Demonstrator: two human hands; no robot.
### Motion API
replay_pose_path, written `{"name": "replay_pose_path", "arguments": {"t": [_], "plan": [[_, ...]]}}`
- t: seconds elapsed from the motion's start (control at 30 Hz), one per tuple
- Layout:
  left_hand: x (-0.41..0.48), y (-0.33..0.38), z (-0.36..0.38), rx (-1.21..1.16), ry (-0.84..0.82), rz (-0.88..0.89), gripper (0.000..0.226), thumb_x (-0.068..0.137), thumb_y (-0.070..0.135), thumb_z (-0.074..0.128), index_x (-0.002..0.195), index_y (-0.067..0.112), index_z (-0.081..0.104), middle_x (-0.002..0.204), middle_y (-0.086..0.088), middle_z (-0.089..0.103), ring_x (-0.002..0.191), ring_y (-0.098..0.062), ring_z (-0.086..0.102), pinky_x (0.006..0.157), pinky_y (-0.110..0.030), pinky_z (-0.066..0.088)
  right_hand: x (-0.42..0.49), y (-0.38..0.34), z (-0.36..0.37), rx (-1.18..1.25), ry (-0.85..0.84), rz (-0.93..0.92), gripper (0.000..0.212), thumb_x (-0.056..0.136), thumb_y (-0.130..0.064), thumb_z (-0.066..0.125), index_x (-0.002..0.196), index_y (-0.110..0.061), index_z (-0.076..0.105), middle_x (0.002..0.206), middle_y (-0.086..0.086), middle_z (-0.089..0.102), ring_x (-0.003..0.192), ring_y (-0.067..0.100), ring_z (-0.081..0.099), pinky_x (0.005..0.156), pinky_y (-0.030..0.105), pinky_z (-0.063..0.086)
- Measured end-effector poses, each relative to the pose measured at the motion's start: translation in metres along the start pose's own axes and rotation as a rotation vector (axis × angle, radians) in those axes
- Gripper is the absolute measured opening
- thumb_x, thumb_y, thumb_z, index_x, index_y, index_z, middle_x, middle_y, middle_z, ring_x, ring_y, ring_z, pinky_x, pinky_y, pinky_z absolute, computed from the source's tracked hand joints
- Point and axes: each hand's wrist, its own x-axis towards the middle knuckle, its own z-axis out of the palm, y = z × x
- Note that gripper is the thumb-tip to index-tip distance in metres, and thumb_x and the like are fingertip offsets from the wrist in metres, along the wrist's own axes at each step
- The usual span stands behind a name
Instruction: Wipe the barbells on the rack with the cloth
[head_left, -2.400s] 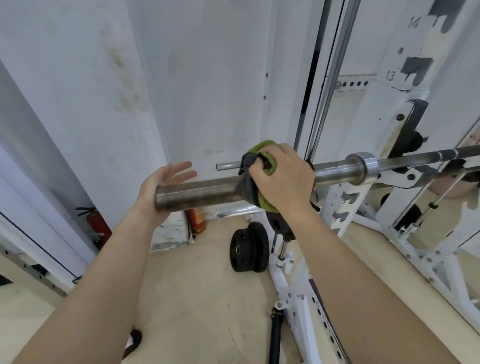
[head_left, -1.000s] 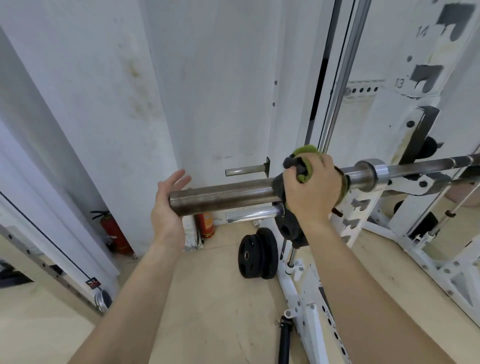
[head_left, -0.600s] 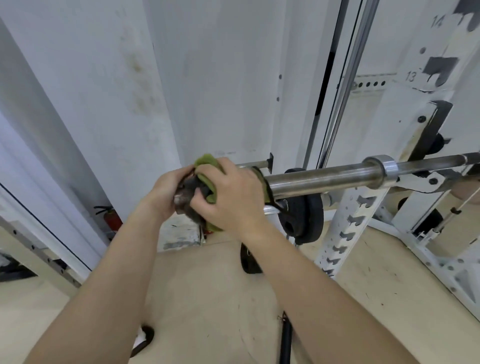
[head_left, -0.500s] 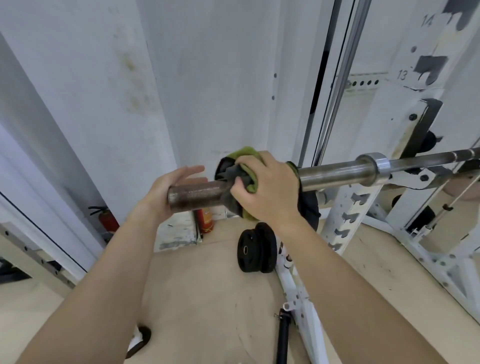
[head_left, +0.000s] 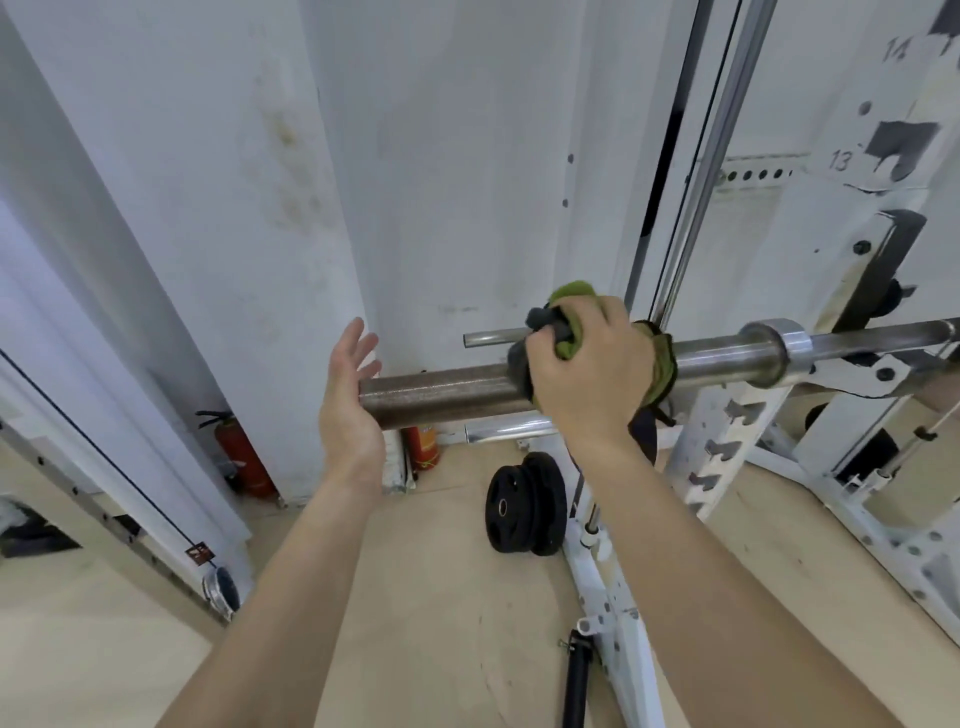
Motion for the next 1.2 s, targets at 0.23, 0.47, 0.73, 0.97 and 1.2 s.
{"name": "replay_pose_path", "arguments": {"t": [0.23,0.47,0.73,0.97,1.2], "plan": [[0.039,0.037,0.006,-0.112,-0.225,-0.366,0.052,0.106,0.045,0.04,0.081,0.016,0.075,0.073,-0.002,0.073,0.061,-0.012,0.072,0.061,-0.023,0.058,-0.052,-0.098,0.049,0.086,-0.16,-0.298,0.031,0.077,-0.042,0.057,0.096,-0.023,0.072,0.092,0.002,0.064,0.071,0.026,0.06,0.067,0.036,0.044],[0.044,0.015,-0.002,-0.089,-0.46,-0.454,0.054,0.104,0.049,0.034,0.133,0.014,0.063,0.13,-0.015,0.068,0.117,-0.035,0.066,0.105,-0.05,0.046,-0.016,0.004,-0.002,-0.022,-0.186,-0.424,0.039,0.081,-0.043,0.059,0.108,-0.019,0.071,0.097,0.004,0.066,0.073,0.025,0.062,0.067,0.037,0.049],[0.006,-0.007,-0.004,-0.407,-0.172,-0.356,0.05,0.105,0.041,0.032,0.124,0.011,0.066,0.129,-0.011,0.069,0.121,-0.031,0.063,0.097,-0.041,0.052,0.031,0.103,-0.057,-0.099,-0.024,0.026,0.046,0.088,-0.045,0.044,0.112,-0.013,0.067,0.104,0.01,0.064,0.084,0.029,0.059,0.076,0.031,0.04],[-0.002,0.008,0.008,-0.078,0.061,-0.029,0.042,0.103,0.044,0.035,0.118,0.028,0.071,0.127,0.005,0.069,0.121,-0.018,0.061,0.107,-0.035,0.043,-0.021,-0.021,0.006,-0.091,-0.071,-0.06,0.034,0.085,-0.042,0.049,0.093,-0.018,0.071,0.089,0.008,0.062,0.067,0.023,0.049,0.071,0.038,0.046],[0.036,0.041,0.002,0.031,-0.269,-0.387,0.072,0.098,0.07,0.025,0.083,0.023,0.077,0.078,-0.003,0.07,0.064,-0.023,0.064,0.062,-0.03,0.049,-0.034,-0.082,0.034,-0.04,-0.304,-0.361,0.031,0.085,-0.048,0.053,0.102,-0.025,0.066,0.09,0.003,0.061,0.069,0.029,0.061,0.061,0.034,0.041]]}}
